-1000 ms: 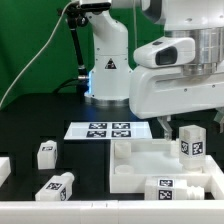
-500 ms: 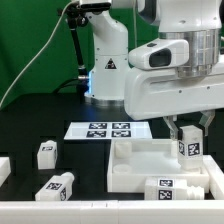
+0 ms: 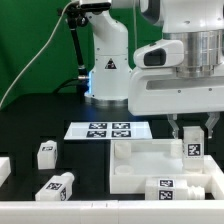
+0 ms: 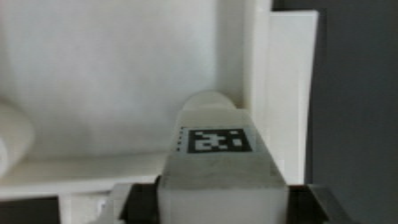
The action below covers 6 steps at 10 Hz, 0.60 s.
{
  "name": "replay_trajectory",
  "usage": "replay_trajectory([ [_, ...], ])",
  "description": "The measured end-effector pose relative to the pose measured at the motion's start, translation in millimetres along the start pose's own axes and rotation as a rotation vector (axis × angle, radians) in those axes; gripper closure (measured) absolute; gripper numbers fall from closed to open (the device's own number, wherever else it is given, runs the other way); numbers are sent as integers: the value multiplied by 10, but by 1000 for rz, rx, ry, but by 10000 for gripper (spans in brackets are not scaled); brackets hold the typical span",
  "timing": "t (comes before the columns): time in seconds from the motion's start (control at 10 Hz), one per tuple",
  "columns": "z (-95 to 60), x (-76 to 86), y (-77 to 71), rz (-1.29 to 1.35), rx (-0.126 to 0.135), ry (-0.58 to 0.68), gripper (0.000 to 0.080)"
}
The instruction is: Assemble one leg
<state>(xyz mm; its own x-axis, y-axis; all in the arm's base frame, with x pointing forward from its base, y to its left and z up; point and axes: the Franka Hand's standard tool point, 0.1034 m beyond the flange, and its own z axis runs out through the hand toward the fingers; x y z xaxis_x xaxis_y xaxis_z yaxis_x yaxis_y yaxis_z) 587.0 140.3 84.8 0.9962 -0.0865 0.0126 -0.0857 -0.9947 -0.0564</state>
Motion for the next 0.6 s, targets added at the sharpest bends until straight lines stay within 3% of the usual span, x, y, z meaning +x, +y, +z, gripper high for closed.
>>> replay_trajectory([
  [0.3, 11, -19, -30, 421, 15, -5, 517],
  [0.6, 20, -37, -104, 814, 4, 6, 517],
])
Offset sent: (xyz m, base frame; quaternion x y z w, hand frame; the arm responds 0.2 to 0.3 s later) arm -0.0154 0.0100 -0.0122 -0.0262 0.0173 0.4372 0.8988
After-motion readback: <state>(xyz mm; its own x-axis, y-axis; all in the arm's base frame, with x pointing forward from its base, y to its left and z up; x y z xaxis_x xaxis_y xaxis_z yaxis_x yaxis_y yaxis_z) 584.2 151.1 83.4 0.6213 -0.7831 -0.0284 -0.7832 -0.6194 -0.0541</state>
